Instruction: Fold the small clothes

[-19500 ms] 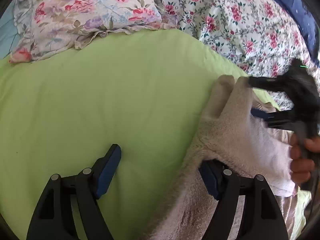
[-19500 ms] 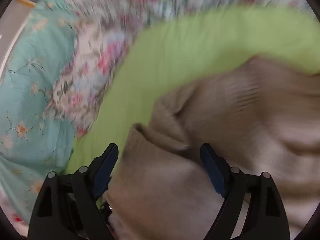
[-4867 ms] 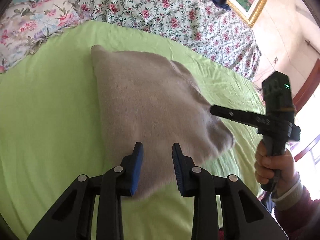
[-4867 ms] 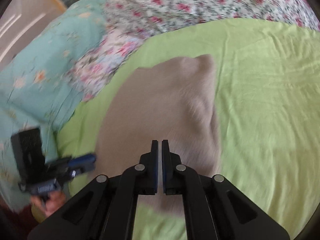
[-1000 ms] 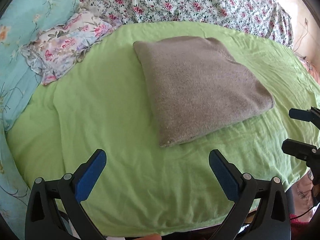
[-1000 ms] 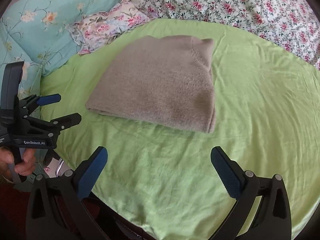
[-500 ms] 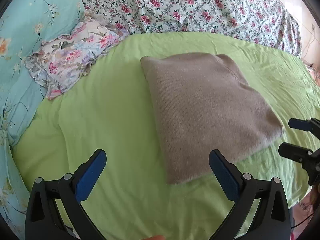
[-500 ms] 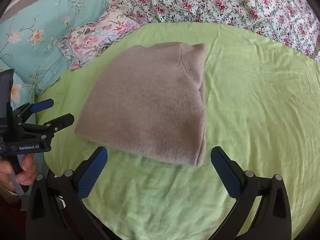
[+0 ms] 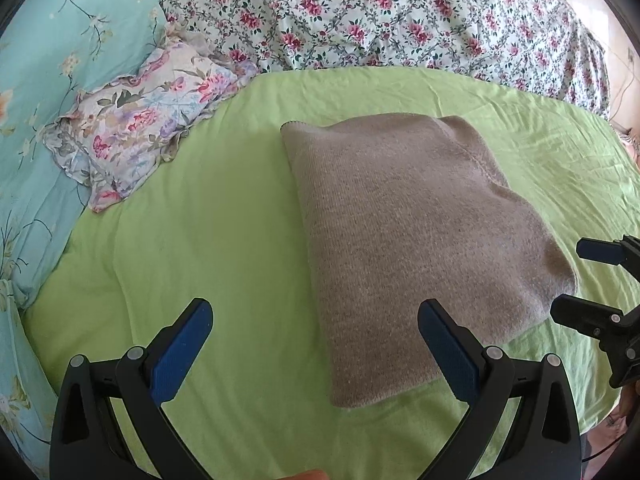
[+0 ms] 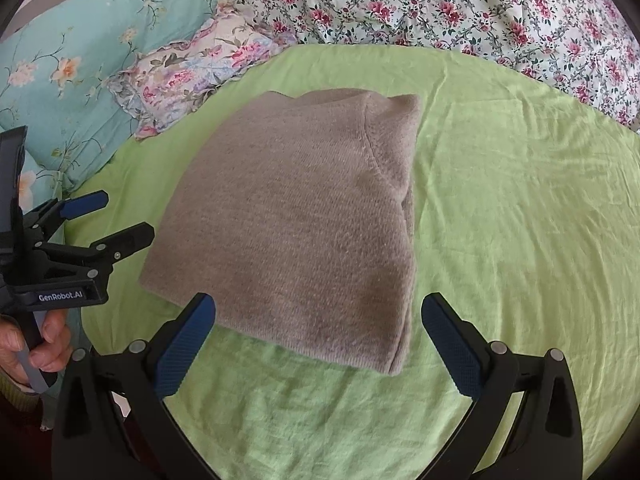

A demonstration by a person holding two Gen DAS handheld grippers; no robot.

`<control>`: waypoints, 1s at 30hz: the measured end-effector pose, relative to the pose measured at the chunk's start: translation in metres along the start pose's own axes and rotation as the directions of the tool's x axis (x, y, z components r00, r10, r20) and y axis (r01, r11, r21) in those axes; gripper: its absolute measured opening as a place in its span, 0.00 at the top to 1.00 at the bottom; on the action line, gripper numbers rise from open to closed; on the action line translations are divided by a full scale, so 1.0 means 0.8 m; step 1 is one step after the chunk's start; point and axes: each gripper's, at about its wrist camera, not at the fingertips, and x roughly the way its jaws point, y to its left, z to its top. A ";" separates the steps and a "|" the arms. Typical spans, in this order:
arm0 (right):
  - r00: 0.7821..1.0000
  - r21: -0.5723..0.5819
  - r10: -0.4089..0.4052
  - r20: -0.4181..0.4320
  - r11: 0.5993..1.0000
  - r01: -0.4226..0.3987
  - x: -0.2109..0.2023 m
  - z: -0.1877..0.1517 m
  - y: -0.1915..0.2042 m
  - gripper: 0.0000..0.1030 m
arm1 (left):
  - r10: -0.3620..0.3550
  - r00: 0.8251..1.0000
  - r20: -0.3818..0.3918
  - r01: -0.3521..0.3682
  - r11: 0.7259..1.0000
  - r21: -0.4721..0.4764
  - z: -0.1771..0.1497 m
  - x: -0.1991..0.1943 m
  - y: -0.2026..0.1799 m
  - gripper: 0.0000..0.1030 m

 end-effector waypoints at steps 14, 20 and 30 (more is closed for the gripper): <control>1.000 -0.001 0.013 0.016 1.000 -0.013 0.005 0.027 0.003 0.00 | 0.003 1.000 0.015 -0.003 1.000 -0.026 0.021 0.001 0.006 0.00; 1.000 0.000 0.011 0.013 1.000 -0.011 0.006 0.028 0.005 0.00 | 0.001 1.000 0.026 0.000 0.999 -0.036 0.024 -0.004 0.005 0.00; 1.000 0.007 0.011 0.009 1.000 -0.011 0.006 0.029 0.000 0.00 | -0.001 1.000 0.025 0.002 1.000 -0.029 0.024 -0.005 0.004 0.00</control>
